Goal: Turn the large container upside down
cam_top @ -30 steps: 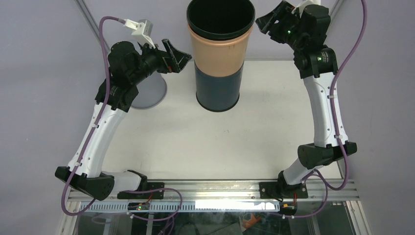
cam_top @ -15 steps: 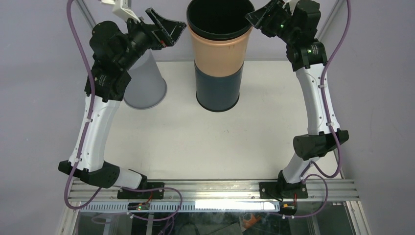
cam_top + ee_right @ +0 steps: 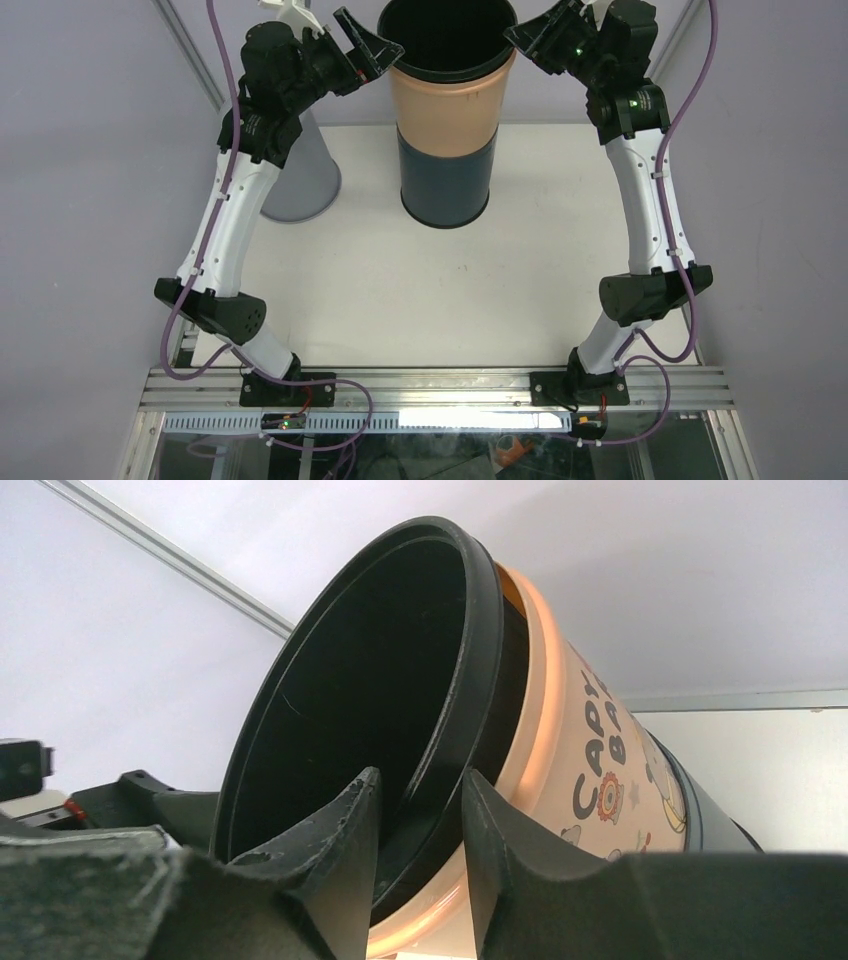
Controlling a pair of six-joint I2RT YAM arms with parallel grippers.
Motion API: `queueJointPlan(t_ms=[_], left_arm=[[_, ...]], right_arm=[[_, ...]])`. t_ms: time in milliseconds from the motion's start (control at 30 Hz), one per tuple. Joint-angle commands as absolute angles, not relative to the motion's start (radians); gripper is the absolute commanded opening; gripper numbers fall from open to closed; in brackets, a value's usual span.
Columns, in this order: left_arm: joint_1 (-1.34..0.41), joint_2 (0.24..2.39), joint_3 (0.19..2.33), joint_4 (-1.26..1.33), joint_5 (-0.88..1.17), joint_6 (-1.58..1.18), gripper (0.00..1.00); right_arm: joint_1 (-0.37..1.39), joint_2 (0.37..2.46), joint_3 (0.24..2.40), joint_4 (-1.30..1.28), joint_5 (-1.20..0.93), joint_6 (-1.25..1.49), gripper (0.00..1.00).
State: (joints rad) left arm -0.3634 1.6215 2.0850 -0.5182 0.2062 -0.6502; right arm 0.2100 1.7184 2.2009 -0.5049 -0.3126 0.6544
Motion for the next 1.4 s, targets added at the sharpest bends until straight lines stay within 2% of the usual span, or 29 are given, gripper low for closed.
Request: queueJointPlan(t_ms=[0,367,467,800,1167,1367], left_arm=[[-0.334,1.618,2.137,-0.517,0.25,-0.731,0.89],[-0.327,1.625,2.156,-0.481,0.269,-0.766,0.65],[-0.327,1.646,2.167,-0.477,0.285,-0.777,0.64],[-0.325,1.7,2.194,-0.475,0.301,-0.801,0.65],[-0.325,1.709,2.187,-0.438,0.309,-0.827,0.47],[-0.324,1.713,2.181,-0.422,0.322,-0.838,0.46]], right_arm=[[0.21,1.684,2.23,-0.405,-0.357,0.66,0.35],[0.209,1.693,2.22,-0.388,-0.382,0.681,0.31],[0.209,1.694,2.217,-0.385,-0.383,0.682,0.28],[0.209,1.694,2.201,-0.381,-0.393,0.689,0.29],[0.209,1.684,2.183,-0.381,-0.389,0.679,0.29],[0.209,1.687,2.176,-0.376,-0.402,0.686,0.29]])
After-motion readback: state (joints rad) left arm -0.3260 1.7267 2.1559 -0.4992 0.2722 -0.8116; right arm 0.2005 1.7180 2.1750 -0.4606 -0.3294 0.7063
